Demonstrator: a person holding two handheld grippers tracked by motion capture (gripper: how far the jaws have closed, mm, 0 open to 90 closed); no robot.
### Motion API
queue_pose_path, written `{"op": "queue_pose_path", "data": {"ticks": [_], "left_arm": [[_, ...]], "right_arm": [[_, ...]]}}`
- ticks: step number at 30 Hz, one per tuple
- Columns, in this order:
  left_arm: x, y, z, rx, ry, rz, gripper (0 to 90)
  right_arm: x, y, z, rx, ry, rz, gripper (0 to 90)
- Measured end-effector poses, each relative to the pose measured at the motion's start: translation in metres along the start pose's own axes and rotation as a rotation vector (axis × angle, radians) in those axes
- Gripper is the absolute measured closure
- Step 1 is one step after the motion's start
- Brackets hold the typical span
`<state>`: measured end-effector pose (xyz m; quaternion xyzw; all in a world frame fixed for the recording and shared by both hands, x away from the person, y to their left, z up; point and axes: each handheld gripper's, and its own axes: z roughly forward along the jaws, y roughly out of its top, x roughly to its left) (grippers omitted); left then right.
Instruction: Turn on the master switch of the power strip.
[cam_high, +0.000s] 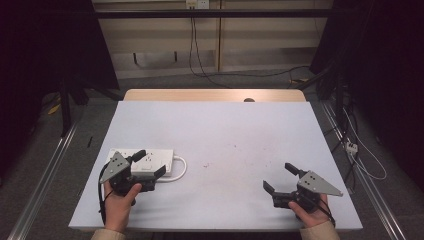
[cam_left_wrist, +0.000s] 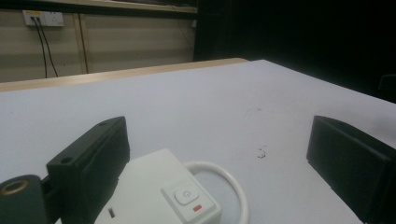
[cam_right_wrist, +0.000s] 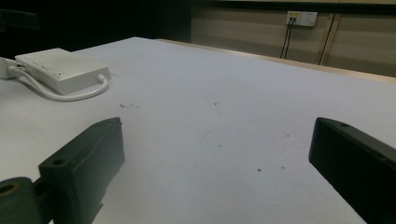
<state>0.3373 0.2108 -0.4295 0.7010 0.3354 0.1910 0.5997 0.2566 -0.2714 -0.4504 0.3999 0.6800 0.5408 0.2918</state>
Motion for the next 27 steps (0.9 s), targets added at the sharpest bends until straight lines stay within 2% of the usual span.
{"op": "queue_pose_path", "data": {"ticks": [13, 16, 27], "left_arm": [[0.0026, -0.0004, 0.0068, 0.035, 0.009, -0.005, 15.2], [0.0028, -0.0006, 0.0076, 0.047, 0.006, -0.018, 20.2], [0.0056, 0.0006, 0.0102, 0.063, 0.023, -0.012, 34.2]], "right_arm": [[0.0008, 0.0003, 0.0003, -0.001, 0.001, -0.005, 3.1], [0.0009, 0.0002, 0.0004, 0.0, 0.003, -0.005, 3.1], [0.0009, 0.0004, 0.0003, -0.002, 0.002, -0.006, 3.2]]}}
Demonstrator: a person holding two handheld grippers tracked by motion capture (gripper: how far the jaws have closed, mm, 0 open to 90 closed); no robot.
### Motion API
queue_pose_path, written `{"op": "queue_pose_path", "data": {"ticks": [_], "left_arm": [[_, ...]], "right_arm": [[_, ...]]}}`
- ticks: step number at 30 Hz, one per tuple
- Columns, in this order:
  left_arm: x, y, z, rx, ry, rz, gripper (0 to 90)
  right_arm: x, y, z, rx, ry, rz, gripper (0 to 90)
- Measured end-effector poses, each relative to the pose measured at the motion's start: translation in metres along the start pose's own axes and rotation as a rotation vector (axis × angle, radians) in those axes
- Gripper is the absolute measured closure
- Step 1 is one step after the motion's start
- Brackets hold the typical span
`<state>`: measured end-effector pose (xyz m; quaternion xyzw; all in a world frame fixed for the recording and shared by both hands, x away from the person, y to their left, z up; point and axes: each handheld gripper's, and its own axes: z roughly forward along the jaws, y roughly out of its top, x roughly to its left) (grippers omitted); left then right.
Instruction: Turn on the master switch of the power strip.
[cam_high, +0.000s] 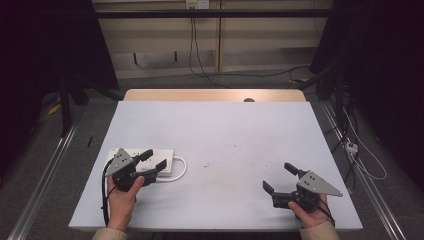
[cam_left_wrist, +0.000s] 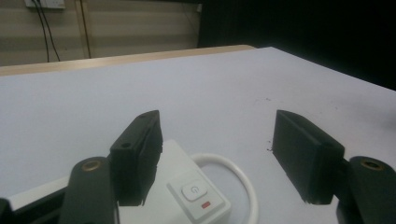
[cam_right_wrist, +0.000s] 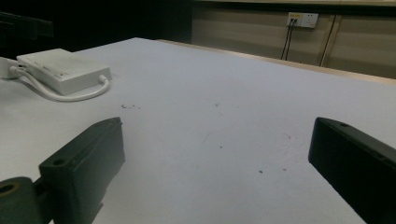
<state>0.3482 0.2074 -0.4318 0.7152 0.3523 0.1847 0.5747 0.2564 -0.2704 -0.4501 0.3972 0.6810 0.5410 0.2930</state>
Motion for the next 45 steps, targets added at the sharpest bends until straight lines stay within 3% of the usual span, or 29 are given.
{"op": "queue_pose_path", "data": {"ticks": [13, 45], "left_arm": [[0.0031, 0.0005, 0.0041, 0.018, 0.006, -0.005, 49.6], [0.0056, -0.0019, 0.0099, 0.081, -0.008, -0.01, 66.9]], "right_arm": [[-0.0005, 0.0003, -0.0005, -0.005, -0.003, 0.004, 3.0], [-0.0007, 0.0003, -0.0003, -0.003, -0.003, 0.004, 2.7]]}}
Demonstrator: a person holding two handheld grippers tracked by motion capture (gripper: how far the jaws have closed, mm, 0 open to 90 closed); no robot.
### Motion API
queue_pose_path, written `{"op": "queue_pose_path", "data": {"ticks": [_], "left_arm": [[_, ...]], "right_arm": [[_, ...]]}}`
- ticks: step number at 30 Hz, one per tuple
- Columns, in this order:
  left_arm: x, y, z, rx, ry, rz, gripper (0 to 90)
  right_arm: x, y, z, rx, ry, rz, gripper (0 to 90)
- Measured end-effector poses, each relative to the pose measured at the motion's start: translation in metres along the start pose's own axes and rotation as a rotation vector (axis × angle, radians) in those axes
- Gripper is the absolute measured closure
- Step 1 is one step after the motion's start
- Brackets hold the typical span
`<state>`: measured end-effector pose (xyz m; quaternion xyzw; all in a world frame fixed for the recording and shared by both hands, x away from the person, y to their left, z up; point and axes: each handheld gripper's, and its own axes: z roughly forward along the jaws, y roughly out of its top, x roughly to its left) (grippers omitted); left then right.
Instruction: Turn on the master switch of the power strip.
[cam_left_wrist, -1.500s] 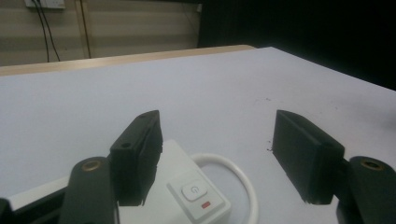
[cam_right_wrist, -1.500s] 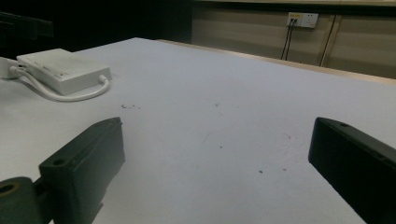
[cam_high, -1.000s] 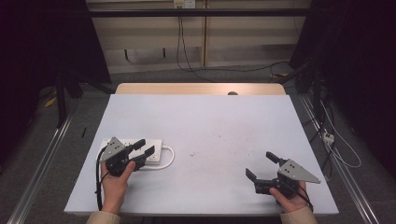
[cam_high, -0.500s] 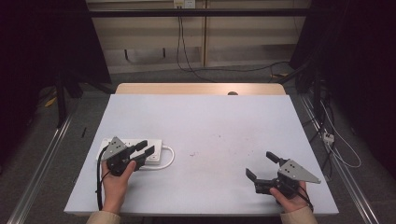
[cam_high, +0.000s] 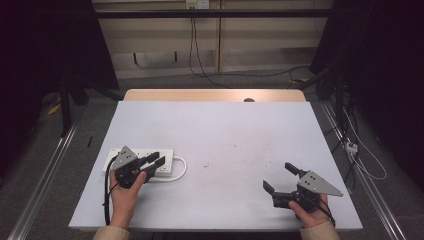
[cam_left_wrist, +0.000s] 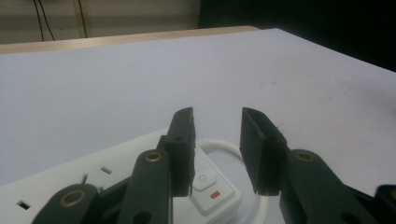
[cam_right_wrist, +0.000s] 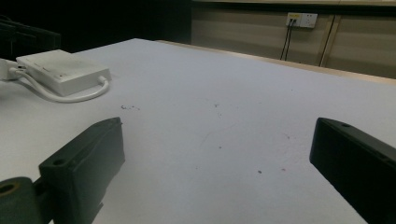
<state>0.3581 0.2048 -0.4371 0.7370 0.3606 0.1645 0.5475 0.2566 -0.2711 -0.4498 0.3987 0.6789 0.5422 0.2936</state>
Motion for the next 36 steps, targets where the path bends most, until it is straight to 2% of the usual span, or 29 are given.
{"op": "queue_pose_path", "data": {"ticks": [18, 26, 36], "left_arm": [[0.0013, -0.0016, 0.0026, 0.041, -0.015, -0.004, 80.2], [0.0013, -0.0028, 0.0047, 0.064, -0.018, 0.002, 83.5], [0.0033, -0.0035, 0.0062, 0.082, -0.022, -0.009, 87.2]], "right_arm": [[-0.0001, 0.0, -0.0001, 0.001, 0.001, 0.001, 3.0], [-0.0001, 0.0, -0.0001, 0.0, 0.0, 0.002, 3.0], [-0.0003, 0.0003, -0.0004, -0.001, 0.0, 0.001, 3.0]]}}
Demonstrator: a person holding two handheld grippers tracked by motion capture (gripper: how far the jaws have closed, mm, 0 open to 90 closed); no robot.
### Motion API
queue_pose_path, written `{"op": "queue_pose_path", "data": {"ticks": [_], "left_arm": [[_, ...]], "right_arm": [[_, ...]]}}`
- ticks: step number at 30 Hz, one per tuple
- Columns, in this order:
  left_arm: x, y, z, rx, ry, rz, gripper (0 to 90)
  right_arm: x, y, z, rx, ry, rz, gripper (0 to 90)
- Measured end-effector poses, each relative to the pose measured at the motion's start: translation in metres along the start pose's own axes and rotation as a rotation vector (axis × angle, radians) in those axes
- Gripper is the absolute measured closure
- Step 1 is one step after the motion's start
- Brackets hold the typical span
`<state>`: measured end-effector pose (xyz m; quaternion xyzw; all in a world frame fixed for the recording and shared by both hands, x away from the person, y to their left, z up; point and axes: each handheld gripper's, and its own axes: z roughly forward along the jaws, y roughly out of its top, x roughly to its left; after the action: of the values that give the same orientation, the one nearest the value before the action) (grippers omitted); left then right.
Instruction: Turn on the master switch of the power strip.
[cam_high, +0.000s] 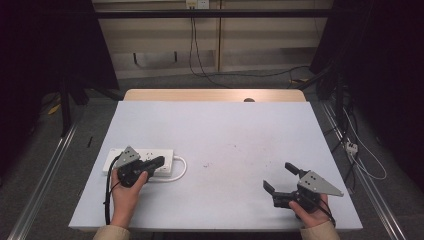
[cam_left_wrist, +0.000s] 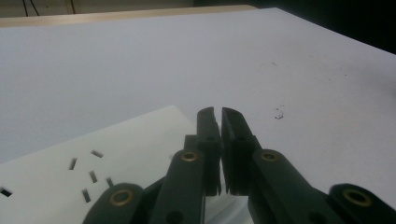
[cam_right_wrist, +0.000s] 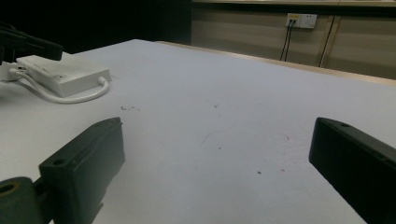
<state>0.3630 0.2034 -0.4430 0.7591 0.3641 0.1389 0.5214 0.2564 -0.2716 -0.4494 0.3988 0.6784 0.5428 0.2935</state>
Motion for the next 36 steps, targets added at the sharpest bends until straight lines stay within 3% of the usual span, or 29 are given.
{"op": "queue_pose_path", "data": {"ticks": [36], "left_arm": [[0.0024, -0.0013, 0.0022, 0.043, 0.013, -0.016, 90.0]], "right_arm": [[-0.0002, 0.0, 0.0001, 0.005, 0.004, 0.0, 3.2]]}}
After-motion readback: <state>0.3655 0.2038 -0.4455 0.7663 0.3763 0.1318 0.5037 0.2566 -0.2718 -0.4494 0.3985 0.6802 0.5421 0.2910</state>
